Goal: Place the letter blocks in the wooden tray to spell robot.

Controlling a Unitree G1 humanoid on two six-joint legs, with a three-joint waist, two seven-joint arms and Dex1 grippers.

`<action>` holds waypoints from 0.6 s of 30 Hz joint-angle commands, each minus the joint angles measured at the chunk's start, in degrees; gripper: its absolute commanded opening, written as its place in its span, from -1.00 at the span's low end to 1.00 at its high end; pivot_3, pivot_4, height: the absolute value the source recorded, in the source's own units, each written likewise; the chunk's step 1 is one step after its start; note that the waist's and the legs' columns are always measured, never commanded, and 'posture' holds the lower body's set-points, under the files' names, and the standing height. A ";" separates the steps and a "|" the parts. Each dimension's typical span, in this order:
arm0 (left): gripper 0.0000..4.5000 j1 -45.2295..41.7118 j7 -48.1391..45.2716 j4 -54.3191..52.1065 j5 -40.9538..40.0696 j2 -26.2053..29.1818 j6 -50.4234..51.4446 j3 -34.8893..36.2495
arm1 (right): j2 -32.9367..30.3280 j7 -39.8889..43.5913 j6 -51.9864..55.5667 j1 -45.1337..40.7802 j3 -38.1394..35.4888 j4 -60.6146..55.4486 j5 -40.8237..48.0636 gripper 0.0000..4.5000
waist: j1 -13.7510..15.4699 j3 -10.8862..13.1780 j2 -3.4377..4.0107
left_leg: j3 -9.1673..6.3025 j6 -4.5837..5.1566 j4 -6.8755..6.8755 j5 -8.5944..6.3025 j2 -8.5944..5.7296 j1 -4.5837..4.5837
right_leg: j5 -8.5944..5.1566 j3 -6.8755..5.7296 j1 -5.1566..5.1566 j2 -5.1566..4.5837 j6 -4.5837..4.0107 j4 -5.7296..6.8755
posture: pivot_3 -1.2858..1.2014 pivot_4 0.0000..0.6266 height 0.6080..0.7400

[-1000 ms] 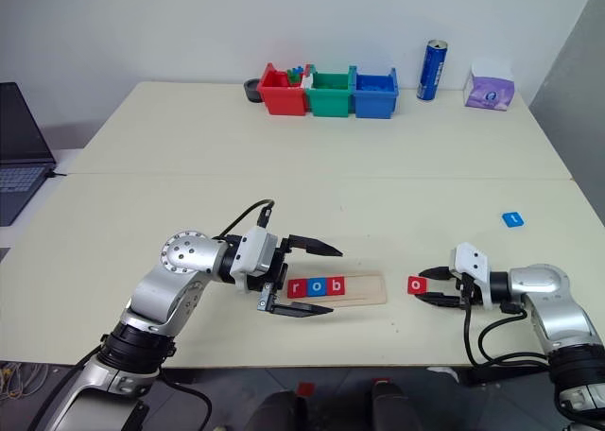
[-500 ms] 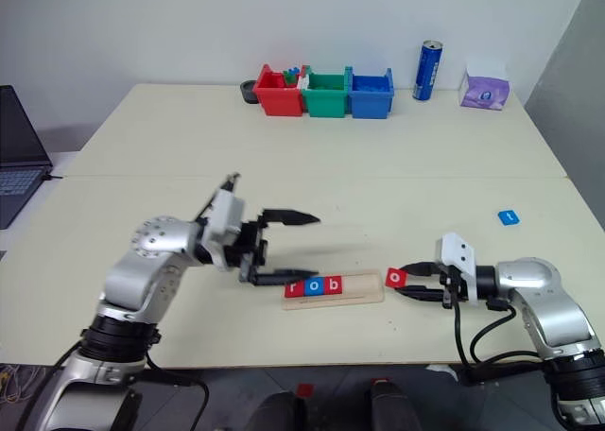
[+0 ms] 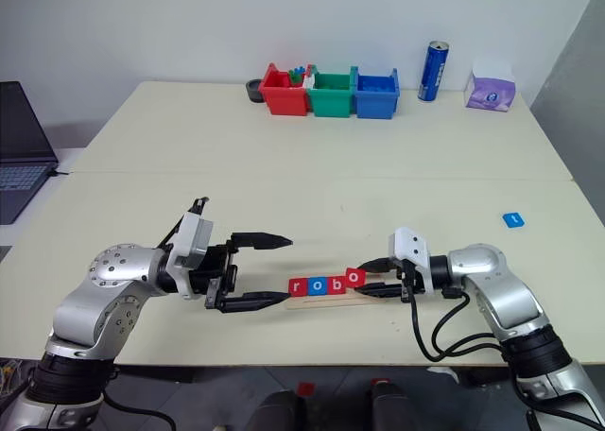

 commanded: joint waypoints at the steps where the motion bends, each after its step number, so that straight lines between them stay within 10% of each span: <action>1: 1.00 0.04 0.59 -1.68 0.03 -0.18 -1.30 0.28 | 0.44 1.57 -2.38 -1.74 0.76 1.60 -1.25 -0.35 | -0.04 0.00 0.00 | 0.00 0.00 0.00 0.00 0.00 0.01 | 0.00 0.01 0.00 0.01 0.00 0.00 | 0.03 -0.52 1.00; 18: 1.00 0.97 -0.15 0.54 2.53 -0.27 -4.29 -0.91 | 4.38 1.46 -10.34 -6.03 2.05 12.87 -6.91 -0.35 | -0.18 0.00 0.00 | 0.02 0.00 0.00 0.00 0.01 0.02 | 0.00 0.02 -0.01 0.01 -0.01 0.02 | 0.03 -0.52 1.00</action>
